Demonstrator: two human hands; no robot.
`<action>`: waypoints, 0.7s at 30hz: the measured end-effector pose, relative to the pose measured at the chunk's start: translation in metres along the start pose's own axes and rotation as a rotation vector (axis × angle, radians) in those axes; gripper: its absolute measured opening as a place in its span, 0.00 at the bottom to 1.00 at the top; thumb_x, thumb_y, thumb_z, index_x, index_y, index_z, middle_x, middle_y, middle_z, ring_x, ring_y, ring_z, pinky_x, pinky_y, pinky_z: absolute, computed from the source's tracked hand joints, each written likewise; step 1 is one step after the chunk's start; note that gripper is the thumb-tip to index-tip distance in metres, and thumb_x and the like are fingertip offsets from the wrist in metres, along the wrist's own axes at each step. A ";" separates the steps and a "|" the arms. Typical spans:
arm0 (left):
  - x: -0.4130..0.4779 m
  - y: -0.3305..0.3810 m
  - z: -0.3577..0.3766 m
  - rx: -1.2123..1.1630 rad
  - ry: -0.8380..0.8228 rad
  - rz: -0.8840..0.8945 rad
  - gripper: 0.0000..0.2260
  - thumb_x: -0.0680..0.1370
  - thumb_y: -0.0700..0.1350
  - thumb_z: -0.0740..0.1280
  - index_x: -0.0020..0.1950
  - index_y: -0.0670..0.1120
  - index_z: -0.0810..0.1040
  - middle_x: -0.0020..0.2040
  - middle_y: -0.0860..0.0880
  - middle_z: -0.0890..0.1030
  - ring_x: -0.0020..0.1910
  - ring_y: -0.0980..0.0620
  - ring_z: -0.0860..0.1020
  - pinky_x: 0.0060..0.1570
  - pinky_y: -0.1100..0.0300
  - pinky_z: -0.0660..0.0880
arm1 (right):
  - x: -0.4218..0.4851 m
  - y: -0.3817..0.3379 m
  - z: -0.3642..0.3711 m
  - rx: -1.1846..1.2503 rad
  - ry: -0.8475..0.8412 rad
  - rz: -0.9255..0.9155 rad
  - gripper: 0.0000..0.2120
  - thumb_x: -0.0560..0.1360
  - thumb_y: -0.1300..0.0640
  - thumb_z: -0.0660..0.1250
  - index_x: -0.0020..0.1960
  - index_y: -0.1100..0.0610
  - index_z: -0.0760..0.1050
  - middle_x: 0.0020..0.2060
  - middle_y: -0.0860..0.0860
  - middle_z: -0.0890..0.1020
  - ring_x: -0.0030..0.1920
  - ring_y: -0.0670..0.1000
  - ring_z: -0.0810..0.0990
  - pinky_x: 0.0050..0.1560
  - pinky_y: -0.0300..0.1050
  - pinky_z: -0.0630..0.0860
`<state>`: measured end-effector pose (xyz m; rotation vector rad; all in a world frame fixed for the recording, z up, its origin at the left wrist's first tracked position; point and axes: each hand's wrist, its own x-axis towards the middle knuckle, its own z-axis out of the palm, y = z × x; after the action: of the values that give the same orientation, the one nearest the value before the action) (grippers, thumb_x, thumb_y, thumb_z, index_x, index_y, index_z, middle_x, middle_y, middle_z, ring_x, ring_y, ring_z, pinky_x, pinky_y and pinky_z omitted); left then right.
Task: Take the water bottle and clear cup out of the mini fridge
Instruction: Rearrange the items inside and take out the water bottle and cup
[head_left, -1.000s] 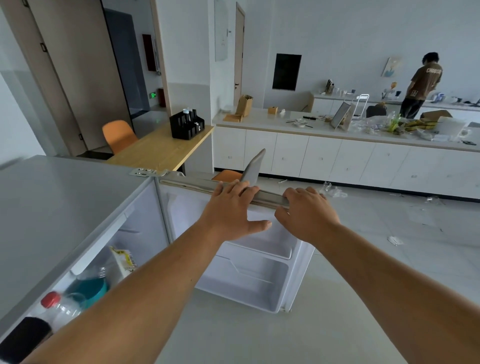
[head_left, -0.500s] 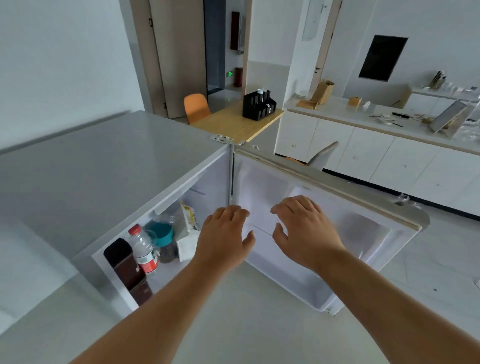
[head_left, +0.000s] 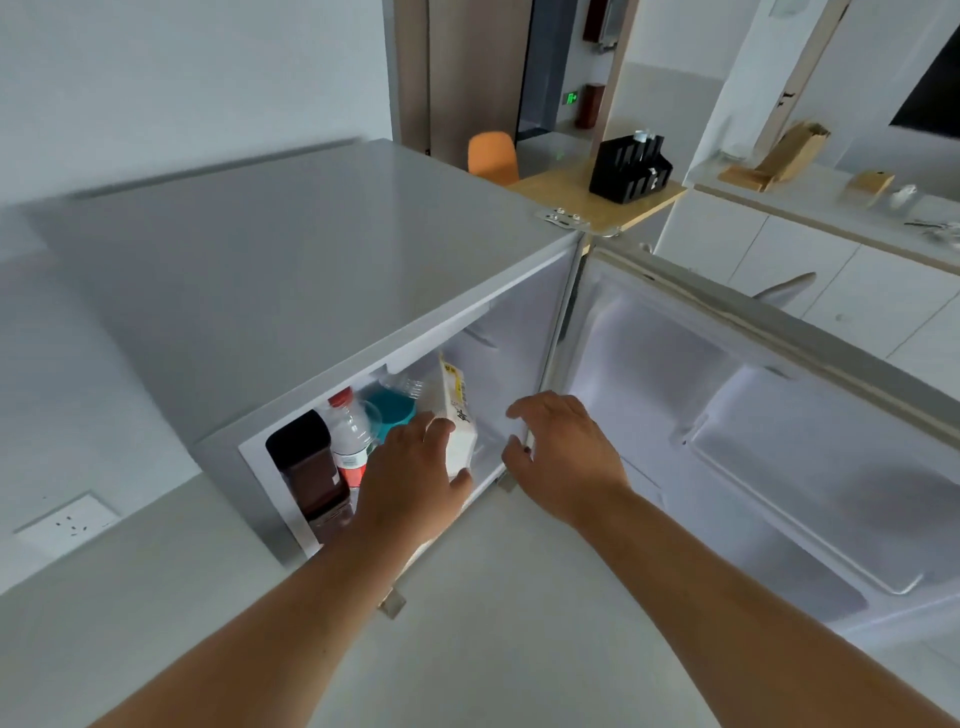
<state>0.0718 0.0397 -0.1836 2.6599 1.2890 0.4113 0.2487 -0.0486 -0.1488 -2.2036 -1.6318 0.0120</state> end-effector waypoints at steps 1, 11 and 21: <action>0.003 -0.004 0.005 -0.030 -0.002 -0.024 0.27 0.75 0.57 0.72 0.70 0.46 0.75 0.69 0.44 0.79 0.63 0.41 0.80 0.56 0.47 0.81 | 0.007 -0.001 0.012 0.031 -0.010 0.015 0.17 0.78 0.45 0.64 0.66 0.44 0.75 0.62 0.42 0.78 0.64 0.47 0.74 0.58 0.43 0.75; 0.019 -0.025 0.085 -0.541 -0.088 -0.390 0.37 0.77 0.54 0.71 0.82 0.48 0.60 0.81 0.46 0.68 0.77 0.47 0.71 0.72 0.50 0.71 | 0.074 -0.007 0.126 0.236 -0.170 0.261 0.27 0.74 0.31 0.64 0.67 0.44 0.71 0.62 0.46 0.79 0.57 0.52 0.81 0.54 0.51 0.81; 0.032 -0.040 0.129 -0.741 -0.129 -0.501 0.40 0.76 0.54 0.70 0.84 0.50 0.56 0.84 0.50 0.63 0.80 0.51 0.66 0.75 0.55 0.66 | 0.098 0.001 0.165 0.165 -0.126 0.260 0.20 0.73 0.35 0.61 0.60 0.43 0.68 0.51 0.48 0.75 0.44 0.54 0.80 0.40 0.48 0.79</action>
<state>0.1009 0.0872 -0.3107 1.6718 1.3564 0.5033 0.2417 0.0920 -0.2797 -2.3073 -1.3400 0.3509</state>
